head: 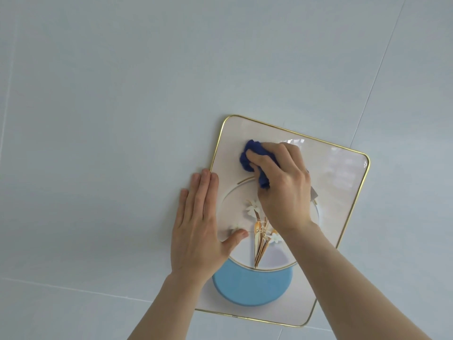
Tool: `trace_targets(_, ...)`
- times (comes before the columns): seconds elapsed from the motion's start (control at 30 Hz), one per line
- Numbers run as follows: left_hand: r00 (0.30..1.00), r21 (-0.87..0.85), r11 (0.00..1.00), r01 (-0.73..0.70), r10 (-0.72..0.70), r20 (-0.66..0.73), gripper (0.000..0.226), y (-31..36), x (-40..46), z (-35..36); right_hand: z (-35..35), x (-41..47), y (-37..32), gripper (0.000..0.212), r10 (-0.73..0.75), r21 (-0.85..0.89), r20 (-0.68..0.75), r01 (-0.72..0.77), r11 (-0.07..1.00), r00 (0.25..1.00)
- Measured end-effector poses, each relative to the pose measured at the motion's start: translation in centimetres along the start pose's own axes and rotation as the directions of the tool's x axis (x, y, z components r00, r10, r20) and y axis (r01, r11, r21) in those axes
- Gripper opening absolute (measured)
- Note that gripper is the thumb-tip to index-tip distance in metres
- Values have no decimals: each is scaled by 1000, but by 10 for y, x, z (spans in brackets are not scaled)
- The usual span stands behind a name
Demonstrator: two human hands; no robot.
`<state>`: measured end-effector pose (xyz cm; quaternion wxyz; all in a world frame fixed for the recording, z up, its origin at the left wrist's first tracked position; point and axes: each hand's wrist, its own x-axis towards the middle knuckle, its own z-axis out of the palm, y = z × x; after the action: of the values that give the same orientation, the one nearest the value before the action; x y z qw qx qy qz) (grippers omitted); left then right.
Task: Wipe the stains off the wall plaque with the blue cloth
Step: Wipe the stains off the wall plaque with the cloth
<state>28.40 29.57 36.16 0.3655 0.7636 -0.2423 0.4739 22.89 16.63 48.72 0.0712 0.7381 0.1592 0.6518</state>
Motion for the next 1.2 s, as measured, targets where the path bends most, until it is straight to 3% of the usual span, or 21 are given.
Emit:
trace_targets(0.07, 1000, -10, 1000, 7, -7, 5, 121, 1, 0, 0, -7, 4, 3, 36, -17, 19, 33, 16, 1000, 999)
trace_targets(0.2, 1000, -18, 1000, 8, -8, 10, 123, 3, 0, -1, -13, 31, 2, 21, 216, 143, -143, -196, 970, 966)
trace_targets(0.27, 1000, -12, 1000, 10, -10, 10, 124, 2, 0, -2, -7, 41, -2, 21, 236, 147, -165, -213, 966, 958)
trace_targets(0.37, 1000, -16, 1000, 12, -12, 5, 123, 3, -1, -1, 10, 36, -8, 29, 157, 66, -147, -149, 987, 977)
trace_targets(0.5, 1000, -13, 1000, 10, -11, -10, 122, 2, 0, 1, 24, 23, -18, 21, 67, 44, -135, -61, 997, 989)
trace_targets(0.67, 1000, 4, 1000, 14, -14, -26, 122, 1, -1, 2, 18, -7, -8, 27, -126, -26, 15, 126, 992, 992)
trace_targets(0.87, 1000, 22, 1000, 5, -4, -30, 122, 0, -1, -1, -2, -35, 7, 41, -192, -90, 119, 204, 975, 974)
trace_targets(1.07, 1000, 38, 999, 11, -10, -21, 122, 1, 0, -1, -12, -64, 16, 33, 92, -106, -51, -97, 990, 994)
trace_targets(1.2, 1000, 47, 999, 24, -24, -7, 125, 3, 0, -2, -13, -70, 19, 37, 52, -116, -10, -53, 992, 999)
